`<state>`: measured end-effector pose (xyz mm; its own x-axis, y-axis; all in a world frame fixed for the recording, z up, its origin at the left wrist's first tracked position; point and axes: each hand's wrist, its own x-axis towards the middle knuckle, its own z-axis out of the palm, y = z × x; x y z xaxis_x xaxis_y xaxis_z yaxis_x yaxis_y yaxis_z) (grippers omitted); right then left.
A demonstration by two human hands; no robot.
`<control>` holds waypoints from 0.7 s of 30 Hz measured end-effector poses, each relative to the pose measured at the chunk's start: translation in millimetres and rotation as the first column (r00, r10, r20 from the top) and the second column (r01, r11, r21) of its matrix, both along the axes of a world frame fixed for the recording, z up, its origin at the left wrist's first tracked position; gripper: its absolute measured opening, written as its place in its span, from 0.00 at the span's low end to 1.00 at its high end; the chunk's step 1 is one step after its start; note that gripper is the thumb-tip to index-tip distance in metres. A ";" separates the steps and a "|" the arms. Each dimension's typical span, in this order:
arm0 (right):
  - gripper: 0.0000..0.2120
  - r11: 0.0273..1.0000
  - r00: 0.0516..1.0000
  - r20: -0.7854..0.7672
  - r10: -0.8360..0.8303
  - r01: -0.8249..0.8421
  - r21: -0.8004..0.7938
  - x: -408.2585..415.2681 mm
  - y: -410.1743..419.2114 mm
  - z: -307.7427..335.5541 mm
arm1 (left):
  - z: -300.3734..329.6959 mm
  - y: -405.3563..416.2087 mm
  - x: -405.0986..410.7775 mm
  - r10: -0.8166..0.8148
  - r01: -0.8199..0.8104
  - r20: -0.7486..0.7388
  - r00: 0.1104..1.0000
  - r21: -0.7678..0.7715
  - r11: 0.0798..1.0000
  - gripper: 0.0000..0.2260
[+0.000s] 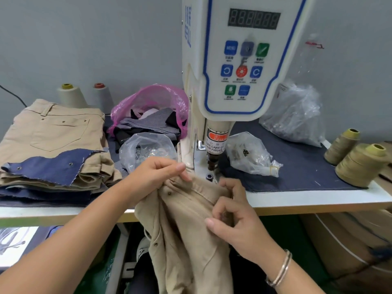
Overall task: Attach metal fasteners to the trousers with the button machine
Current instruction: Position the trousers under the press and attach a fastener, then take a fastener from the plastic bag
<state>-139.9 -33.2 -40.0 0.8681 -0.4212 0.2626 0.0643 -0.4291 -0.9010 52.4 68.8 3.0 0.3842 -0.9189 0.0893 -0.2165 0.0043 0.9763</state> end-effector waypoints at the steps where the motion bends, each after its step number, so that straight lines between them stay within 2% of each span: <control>1: 0.08 0.999 1.000 0.025 -0.015 0.016 -0.047 -0.2 -1.9 0.0 | -3.0 0.0 -0.5 0.010 -0.010 0.008 1.000 0.001 1.000 0.12; 4: 0.08 0.962 0.990 0.124 -0.073 0.103 -0.254 2.4 -8.0 -1.8 | -6.3 -1.5 -1.5 -0.010 0.010 -0.017 1.000 -0.029 1.000 0.10; 6: 0.08 0.930 0.977 0.205 -0.066 0.134 -0.343 2.6 -15.8 -3.7 | -4.0 -1.4 -0.9 -0.092 0.092 0.059 0.994 0.005 0.996 0.11; 8: 0.09 0.935 0.967 0.247 -0.065 0.146 -0.323 0.5 -24.0 -6.5 | -2.2 -0.3 -0.8 -0.209 0.179 0.220 0.953 0.146 0.973 0.14; 10: 0.10 0.955 0.963 0.246 -0.108 0.169 -0.242 -0.2 -27.9 -6.3 | -5.8 0.3 -1.7 -0.333 0.199 0.456 0.826 0.317 0.927 0.17; 11: 0.11 0.961 0.961 0.241 -0.134 0.185 -0.205 0.4 -28.0 -5.8 | -8.2 0.5 -3.5 -0.365 0.180 0.549 0.752 0.362 0.914 0.16; 12: 0.11 0.964 0.958 0.242 -0.156 0.202 -0.175 2.3 -27.0 -4.9 | -9.8 0.5 -5.1 -0.367 0.170 0.595 0.715 0.361 0.917 0.13; 13: 0.11 0.965 0.953 0.246 -0.179 0.218 -0.145 4.5 -25.6 -4.5 | -10.9 0.6 -7.6 -0.353 0.178 0.597 0.720 0.333 0.926 0.12; 15: 0.11 0.967 0.945 0.236 -0.227 0.248 -0.060 9.8 -24.5 -4.5 | -14.8 0.6 -12.5 -0.329 0.229 0.479 0.814 0.256 0.939 0.11; 17: 0.12 0.971 0.959 0.147 -0.241 0.237 0.044 13.4 -25.4 -5.9 | -22.4 2.4 -17.0 -0.301 0.260 0.273 0.914 0.177 0.949 0.10; 19: 0.08 0.973 0.991 0.012 -0.136 0.131 0.188 12.2 -27.4 -8.8 | -30.6 6.5 -20.4 -0.262 0.252 0.056 0.963 0.144 0.957 0.13; 21: 0.04 0.967 0.995 -0.096 -0.015 0.039 0.253 8.4 -30.1 -11.2 | -36.5 9.9 -21.2 -0.184 0.202 -0.124 0.975 0.164 0.966 0.16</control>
